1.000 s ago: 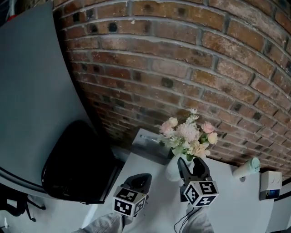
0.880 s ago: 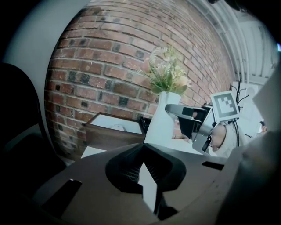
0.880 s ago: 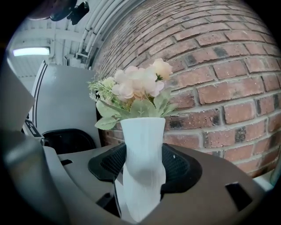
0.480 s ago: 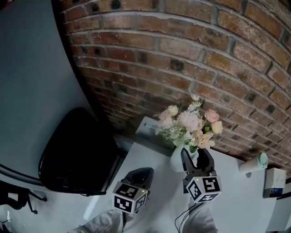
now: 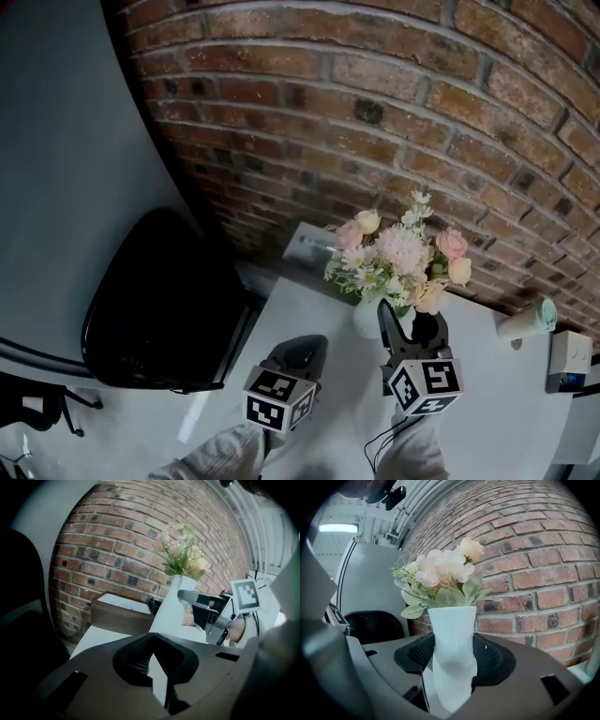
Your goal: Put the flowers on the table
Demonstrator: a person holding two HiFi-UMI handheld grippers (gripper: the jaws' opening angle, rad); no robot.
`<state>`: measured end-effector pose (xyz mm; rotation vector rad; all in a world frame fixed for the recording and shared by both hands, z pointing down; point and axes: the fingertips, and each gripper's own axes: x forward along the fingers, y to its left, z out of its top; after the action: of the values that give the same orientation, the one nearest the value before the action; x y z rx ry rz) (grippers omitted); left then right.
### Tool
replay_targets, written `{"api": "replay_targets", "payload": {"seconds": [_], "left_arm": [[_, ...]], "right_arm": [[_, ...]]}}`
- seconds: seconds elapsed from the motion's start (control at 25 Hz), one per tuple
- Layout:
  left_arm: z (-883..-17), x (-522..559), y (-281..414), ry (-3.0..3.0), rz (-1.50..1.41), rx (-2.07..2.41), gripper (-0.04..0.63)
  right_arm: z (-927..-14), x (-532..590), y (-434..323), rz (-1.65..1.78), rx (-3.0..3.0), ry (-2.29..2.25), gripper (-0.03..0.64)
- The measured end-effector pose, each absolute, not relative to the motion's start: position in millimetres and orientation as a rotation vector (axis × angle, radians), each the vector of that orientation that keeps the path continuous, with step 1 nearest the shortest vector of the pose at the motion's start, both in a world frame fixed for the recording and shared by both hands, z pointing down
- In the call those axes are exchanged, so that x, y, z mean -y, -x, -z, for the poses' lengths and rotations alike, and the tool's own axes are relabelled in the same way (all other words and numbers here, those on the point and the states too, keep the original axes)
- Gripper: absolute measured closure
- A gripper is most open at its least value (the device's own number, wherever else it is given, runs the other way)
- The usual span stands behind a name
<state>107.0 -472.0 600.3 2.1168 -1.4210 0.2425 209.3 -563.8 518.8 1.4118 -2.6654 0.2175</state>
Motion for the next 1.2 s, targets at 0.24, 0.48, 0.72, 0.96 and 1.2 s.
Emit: {"api": "replay_targets", "payload": {"seconds": [0.24,0.48,0.72,0.96,1.2], "left_arm": [[-595,467,-115,-2.14,-0.251,1.391,0.589],[-594,464,-114,-2.135,-0.244,1.382,0.589],[-594,458,-109,-2.131,-0.245,1.38,0.589],[-588,451,-101,-2.129,-0.238,1.384,0.589],[-584,440,-89,-2.117,-0.246,1.394,0.589]], "right_arm": [[-522,551,-207,-0.213,2.633,-1.39,0.354],[-522,547,-208,-0.208,2.624,-1.413,0.354],[-525,546,-208,-0.277,2.638,-1.446,0.354],[-525,546,-211,-0.308,2.599,-1.502,0.354],[-521,539,-215,-0.344,2.584,-1.535,0.354]]}}
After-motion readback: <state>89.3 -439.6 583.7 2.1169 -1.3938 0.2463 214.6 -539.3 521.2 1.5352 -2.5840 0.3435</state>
